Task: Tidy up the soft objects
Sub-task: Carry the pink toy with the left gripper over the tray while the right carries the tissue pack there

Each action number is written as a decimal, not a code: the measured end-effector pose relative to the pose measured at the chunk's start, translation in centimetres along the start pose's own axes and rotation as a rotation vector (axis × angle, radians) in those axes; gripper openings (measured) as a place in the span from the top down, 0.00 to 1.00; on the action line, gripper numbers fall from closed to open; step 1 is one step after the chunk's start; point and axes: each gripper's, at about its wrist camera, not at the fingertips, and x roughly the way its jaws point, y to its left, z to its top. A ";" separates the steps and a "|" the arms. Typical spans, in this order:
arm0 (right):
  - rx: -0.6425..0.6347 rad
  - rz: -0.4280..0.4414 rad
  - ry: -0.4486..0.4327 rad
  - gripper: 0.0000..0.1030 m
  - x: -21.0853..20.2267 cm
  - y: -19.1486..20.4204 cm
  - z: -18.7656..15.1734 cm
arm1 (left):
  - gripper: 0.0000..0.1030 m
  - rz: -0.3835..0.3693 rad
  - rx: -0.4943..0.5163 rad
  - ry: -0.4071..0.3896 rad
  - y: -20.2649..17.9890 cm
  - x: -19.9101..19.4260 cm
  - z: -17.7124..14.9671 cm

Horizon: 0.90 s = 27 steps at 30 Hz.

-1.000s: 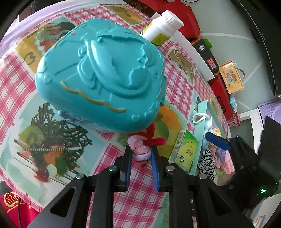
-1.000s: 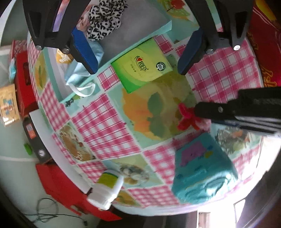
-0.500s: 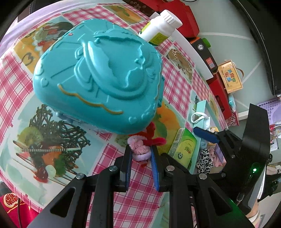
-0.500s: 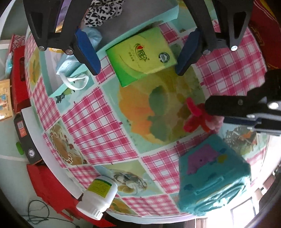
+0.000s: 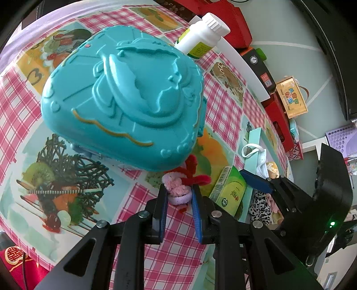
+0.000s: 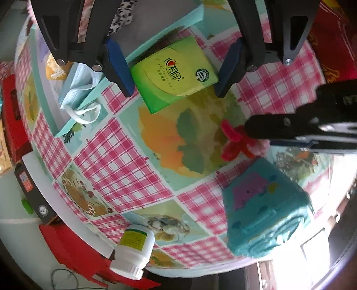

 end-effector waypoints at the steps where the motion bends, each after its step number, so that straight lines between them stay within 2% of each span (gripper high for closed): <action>1: 0.025 0.003 -0.015 0.25 -0.2 -0.1 -0.1 | 0.80 0.003 0.002 -0.003 0.0 -0.1 0.0; 10: 0.296 0.032 -0.128 0.25 -1.5 -1.8 -1.1 | 0.79 0.021 0.028 -0.028 -0.4 -0.4 0.1; 13: 0.343 0.029 -0.162 0.25 -2.5 -1.9 -1.5 | 0.79 0.028 0.042 -0.045 -0.6 -0.6 0.1; 22: 0.478 -0.057 -0.237 0.25 -5.8 -2.8 -3.3 | 0.79 0.007 0.096 -0.099 -2.0 -1.6 0.0; 27: 0.558 -0.101 -0.288 0.25 -7.7 -3.7 -5.1 | 0.79 0.017 0.174 -0.136 -3.8 -2.2 -0.5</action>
